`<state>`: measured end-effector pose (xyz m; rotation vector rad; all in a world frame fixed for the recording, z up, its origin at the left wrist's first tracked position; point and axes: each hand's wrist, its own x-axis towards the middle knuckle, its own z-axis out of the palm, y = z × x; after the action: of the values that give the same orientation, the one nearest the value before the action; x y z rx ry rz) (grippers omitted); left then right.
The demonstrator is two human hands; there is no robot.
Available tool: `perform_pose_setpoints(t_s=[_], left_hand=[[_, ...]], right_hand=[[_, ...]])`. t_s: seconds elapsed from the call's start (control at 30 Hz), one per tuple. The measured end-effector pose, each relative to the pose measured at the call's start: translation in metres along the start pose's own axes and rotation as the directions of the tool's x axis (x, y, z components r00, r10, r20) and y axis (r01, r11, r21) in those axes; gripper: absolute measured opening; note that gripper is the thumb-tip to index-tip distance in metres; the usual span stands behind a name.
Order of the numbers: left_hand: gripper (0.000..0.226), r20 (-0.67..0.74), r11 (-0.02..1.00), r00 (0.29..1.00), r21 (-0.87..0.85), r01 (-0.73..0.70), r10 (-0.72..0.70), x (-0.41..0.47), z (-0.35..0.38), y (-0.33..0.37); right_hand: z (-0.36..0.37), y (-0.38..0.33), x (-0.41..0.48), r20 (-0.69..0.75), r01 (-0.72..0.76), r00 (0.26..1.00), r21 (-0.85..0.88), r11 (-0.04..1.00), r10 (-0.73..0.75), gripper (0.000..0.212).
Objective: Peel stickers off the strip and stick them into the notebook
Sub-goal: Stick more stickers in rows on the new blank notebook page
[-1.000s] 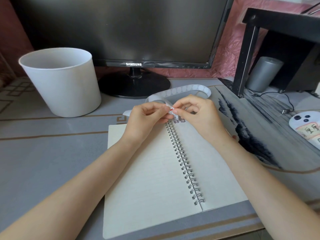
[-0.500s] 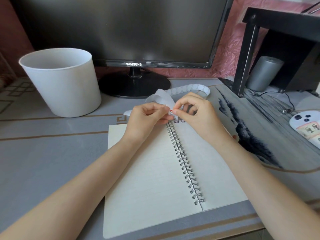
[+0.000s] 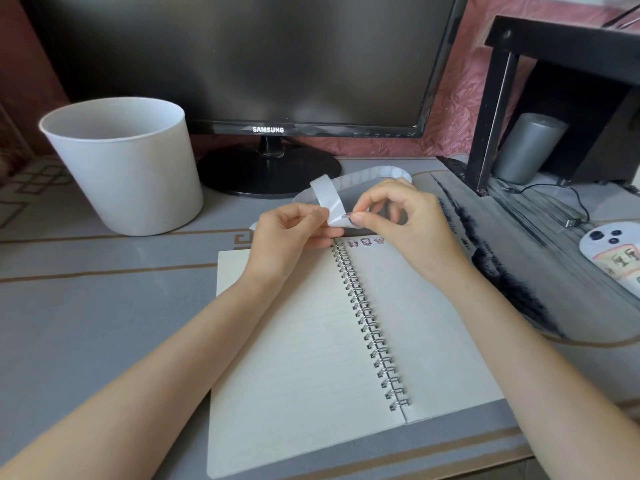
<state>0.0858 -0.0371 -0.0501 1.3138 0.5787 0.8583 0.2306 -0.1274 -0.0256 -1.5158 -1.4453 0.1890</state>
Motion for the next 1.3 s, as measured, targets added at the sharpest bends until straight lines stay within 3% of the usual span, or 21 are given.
perform_pose_setpoints(t_s=[0.17,0.3,0.43,0.77,1.3], left_hand=[[0.010,0.004,1.000,1.000,0.029,-0.010,0.010,0.000,0.000,0.001],[0.012,0.006,1.000,1.000,0.012,-0.014,0.014,0.000,0.000,0.000],[0.010,-0.005,1.000,1.000,-0.013,-0.002,0.002,0.001,-0.001,-0.002],[0.009,0.004,1.000,1.000,0.000,0.007,-0.007,0.001,0.000,-0.002],[0.011,0.002,1.000,1.000,0.026,0.009,-0.009,0.001,0.000,-0.003]], right_hand=[[-0.016,0.007,0.008,-0.031,-0.231,0.972,0.086,0.969,0.235,0.013],[-0.040,0.020,0.008,-0.055,-0.488,0.870,0.038,0.872,0.490,0.005],[-0.051,0.033,0.005,0.020,-0.617,0.786,-0.050,0.786,0.618,0.014],[-0.049,0.040,0.004,-0.026,-0.631,0.774,-0.114,0.767,0.633,0.002],[-0.047,0.040,0.004,-0.018,-0.631,0.771,-0.160,0.759,0.637,0.007]])
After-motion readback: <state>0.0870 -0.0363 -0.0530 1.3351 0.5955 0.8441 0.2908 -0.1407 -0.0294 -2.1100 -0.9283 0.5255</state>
